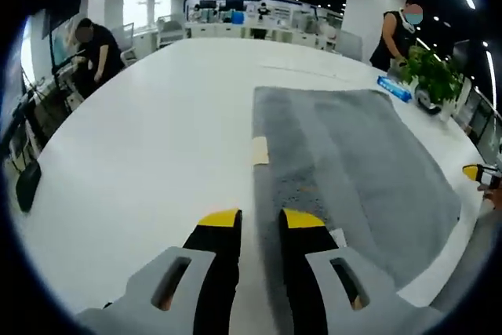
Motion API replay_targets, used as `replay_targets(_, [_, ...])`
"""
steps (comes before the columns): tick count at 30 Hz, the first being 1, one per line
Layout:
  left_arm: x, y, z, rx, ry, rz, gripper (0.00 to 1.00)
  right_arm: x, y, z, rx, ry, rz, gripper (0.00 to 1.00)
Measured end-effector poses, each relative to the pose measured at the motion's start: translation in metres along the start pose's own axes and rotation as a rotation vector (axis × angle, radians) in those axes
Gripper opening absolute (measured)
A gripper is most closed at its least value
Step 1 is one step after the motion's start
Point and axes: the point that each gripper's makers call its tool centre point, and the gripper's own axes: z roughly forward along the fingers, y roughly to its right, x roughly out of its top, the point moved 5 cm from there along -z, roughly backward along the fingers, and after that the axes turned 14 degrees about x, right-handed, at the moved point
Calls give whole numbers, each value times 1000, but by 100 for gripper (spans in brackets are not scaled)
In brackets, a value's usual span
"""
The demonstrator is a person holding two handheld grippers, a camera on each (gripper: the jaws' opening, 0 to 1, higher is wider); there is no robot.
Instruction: Open the folded towel by lifting each exposed corner and separating the folded layers until the towel lies flat within the target outline without major curled edges
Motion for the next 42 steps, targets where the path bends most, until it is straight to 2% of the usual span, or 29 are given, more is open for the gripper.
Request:
replay_targets(3, [-1, 3, -1, -11, -14, -51, 12, 1, 0, 0, 2, 3, 0, 5])
replay_targets(5, [-2, 3, -1, -6, -13, -56, 10, 0, 1, 0, 0, -3, -6, 4])
replay_targets(8, [-1, 5, -2, -1, -6, -41, 7, -1, 2, 0, -1, -7, 2, 4])
replay_targets(10, [1, 3, -4, 17, 5, 6, 2, 0, 1, 0, 1, -2, 1, 4])
replay_targets(20, [12, 10, -19, 1, 41, 29, 1, 3, -3, 1, 19, 8, -4, 2])
replay_targets(23, [16, 16, -23, -4, 54, 56, 1, 5, -3, 1, 23, 19, 9, 2])
replay_targets(33, [28, 33, -35, -8, 56, 68, 1, 12, -11, -1, 73, 62, 33, 2])
replay_targets(42, [34, 66, -46, -24, 58, 83, 1, 21, -25, 1, 161, 118, 79, 3])
